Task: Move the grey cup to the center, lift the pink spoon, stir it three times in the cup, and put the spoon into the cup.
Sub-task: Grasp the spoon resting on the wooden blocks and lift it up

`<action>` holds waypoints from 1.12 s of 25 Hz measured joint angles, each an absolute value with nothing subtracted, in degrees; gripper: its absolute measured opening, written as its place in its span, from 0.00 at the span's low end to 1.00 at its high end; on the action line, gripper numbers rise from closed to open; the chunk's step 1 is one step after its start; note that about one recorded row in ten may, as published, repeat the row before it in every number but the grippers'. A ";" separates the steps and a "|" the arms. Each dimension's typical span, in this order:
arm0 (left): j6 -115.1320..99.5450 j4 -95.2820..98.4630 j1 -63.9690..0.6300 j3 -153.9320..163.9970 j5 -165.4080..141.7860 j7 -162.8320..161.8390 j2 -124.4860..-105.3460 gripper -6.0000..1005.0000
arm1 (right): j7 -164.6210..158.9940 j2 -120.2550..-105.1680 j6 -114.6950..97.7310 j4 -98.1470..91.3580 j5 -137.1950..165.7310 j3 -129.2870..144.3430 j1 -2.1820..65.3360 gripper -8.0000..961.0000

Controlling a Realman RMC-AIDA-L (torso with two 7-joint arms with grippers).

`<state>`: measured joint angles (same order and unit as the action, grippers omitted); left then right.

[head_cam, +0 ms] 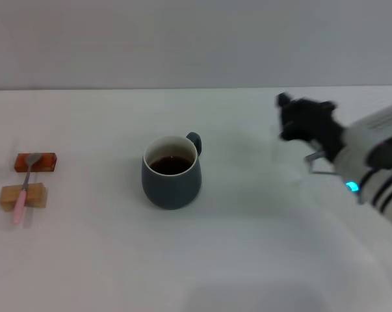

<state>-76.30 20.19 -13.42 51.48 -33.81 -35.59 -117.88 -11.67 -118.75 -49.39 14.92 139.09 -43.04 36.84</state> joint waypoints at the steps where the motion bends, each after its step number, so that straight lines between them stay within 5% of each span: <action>1: -76.29 20.92 -13.11 53.36 -33.83 -35.25 -117.94 0.75 | -11.67 -118.68 -51.31 13.94 139.08 -44.13 36.54 0.01; 28: -54.47 28.00 -10.75 60.28 -24.31 -27.96 -118.96 0.75 | -11.60 -117.01 -56.70 4.72 138.79 -49.92 38.42 0.02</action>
<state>-54.47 28.00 -10.75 60.28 -24.31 -27.96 -118.96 -11.60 -117.01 -56.70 4.72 138.79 -49.92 38.42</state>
